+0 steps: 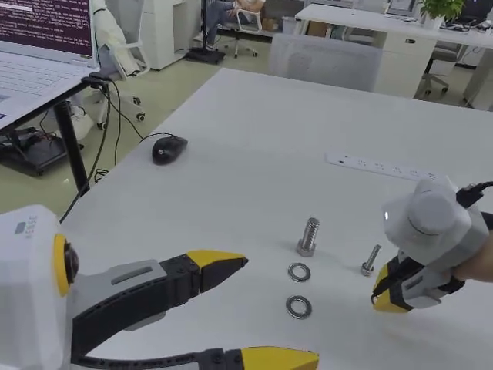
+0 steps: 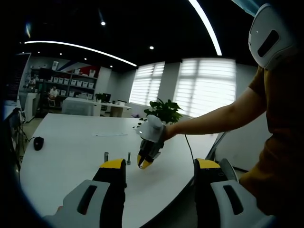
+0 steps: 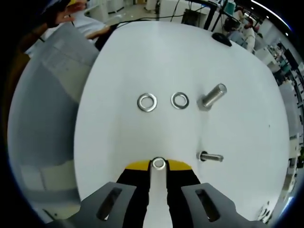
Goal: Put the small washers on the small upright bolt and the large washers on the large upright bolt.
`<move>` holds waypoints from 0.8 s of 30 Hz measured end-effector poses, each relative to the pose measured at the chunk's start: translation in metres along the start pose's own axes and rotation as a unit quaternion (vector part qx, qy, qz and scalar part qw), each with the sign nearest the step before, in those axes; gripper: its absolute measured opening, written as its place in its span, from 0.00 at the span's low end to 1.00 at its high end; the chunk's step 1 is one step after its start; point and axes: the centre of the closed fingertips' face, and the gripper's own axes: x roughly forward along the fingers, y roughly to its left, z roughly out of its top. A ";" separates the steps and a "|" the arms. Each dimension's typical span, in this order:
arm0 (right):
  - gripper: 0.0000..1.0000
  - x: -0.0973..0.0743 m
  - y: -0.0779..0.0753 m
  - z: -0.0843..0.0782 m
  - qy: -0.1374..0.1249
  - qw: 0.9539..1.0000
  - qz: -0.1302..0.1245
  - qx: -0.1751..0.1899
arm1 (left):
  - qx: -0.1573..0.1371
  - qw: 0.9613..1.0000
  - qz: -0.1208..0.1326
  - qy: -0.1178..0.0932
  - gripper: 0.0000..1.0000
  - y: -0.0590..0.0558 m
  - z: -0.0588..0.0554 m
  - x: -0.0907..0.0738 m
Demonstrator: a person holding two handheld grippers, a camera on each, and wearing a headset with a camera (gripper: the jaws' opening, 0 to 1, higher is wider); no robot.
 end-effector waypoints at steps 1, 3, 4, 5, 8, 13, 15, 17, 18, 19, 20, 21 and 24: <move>0.12 -0.002 -0.002 -0.001 0.000 1.000 -0.002 0.002 | 0.000 1.000 0.000 0.000 0.58 0.000 0.000 0.001; 0.12 -0.007 -0.006 -0.003 0.001 1.000 -0.009 0.003 | -0.001 1.000 -0.001 0.000 0.58 0.000 0.000 0.003; 0.12 -0.008 -0.008 -0.003 0.001 1.000 -0.010 0.003 | -0.001 1.000 -0.002 0.000 0.58 0.001 0.000 0.004; 0.12 -0.011 -0.010 -0.004 0.001 1.000 -0.014 0.003 | -0.001 1.000 -0.003 0.001 0.58 0.001 -0.001 0.005; 0.12 -0.016 -0.015 -0.004 -0.001 1.000 -0.020 0.008 | -0.001 1.000 -0.007 0.004 0.58 -0.001 -0.001 0.009; 0.12 -0.022 -0.026 -0.005 -0.002 1.000 -0.029 0.006 | 0.000 1.000 -0.009 0.004 0.58 0.000 0.002 0.014; 0.12 -0.026 -0.031 -0.004 -0.002 0.999 -0.033 0.005 | 0.001 1.000 -0.010 0.006 0.58 0.000 0.001 0.017; 0.12 -0.029 -0.038 -0.001 -0.003 0.999 -0.040 0.003 | 0.000 1.000 -0.011 0.009 0.58 0.001 0.000 0.018; 0.12 -0.030 -0.040 0.000 -0.004 0.999 -0.041 0.003 | 0.000 1.000 -0.011 0.009 0.58 0.001 0.001 0.018; 0.12 -0.032 -0.043 0.001 -0.006 0.999 -0.044 0.002 | -0.001 1.000 -0.011 0.008 0.58 0.001 0.001 0.018; 0.12 -0.033 -0.046 0.003 -0.006 0.999 -0.047 0.000 | -0.001 1.000 -0.011 0.008 0.58 0.001 0.001 0.019; 0.12 -0.034 -0.048 0.004 -0.006 0.999 -0.048 -0.002 | -0.001 1.000 -0.009 0.008 0.58 0.002 0.001 0.019; 0.12 -0.035 -0.056 0.009 -0.006 0.999 -0.053 -0.006 | -0.002 1.000 -0.007 0.008 0.58 0.003 0.001 0.019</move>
